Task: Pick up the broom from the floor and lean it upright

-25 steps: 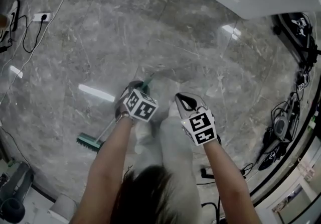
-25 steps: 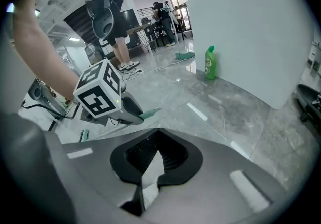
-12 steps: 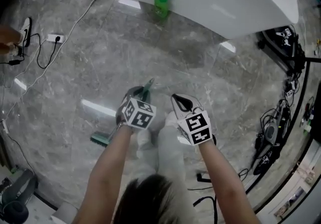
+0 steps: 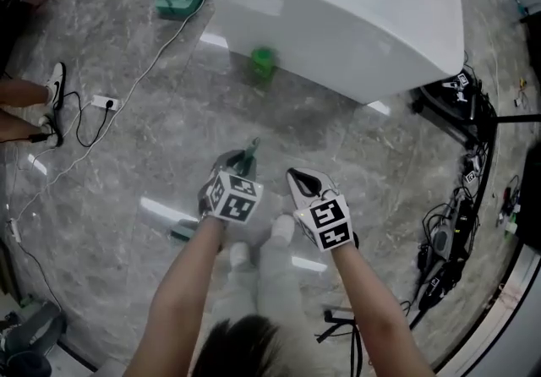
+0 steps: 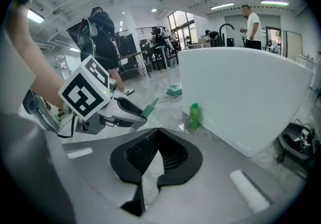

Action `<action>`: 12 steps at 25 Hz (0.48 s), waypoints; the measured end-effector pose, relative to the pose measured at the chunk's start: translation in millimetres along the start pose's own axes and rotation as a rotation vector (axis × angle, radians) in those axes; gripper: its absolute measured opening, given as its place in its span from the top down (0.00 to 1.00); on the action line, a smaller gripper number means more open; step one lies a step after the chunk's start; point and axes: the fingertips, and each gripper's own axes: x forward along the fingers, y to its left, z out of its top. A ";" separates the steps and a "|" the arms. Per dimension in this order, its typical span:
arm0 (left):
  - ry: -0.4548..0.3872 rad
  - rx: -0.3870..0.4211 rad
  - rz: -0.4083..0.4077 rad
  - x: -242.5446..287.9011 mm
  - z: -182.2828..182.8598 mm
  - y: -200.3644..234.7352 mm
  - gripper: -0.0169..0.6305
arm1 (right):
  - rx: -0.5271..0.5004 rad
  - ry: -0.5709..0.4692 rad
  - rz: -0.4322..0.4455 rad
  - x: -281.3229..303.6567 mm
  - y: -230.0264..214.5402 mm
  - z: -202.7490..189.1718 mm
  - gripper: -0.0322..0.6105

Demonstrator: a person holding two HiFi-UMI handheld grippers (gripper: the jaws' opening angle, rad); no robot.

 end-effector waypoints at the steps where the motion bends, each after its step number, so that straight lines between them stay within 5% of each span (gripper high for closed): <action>1: -0.011 -0.001 0.002 -1.1 12.9 2.8 0.85 | -0.004 -0.008 -0.003 -3.4 -5.0 8.2 0.95; 12: -0.179 -0.001 0.053 -11.1 171.3 28.0 0.85 | -0.017 -0.071 -0.028 -30.0 -64.2 73.5 0.95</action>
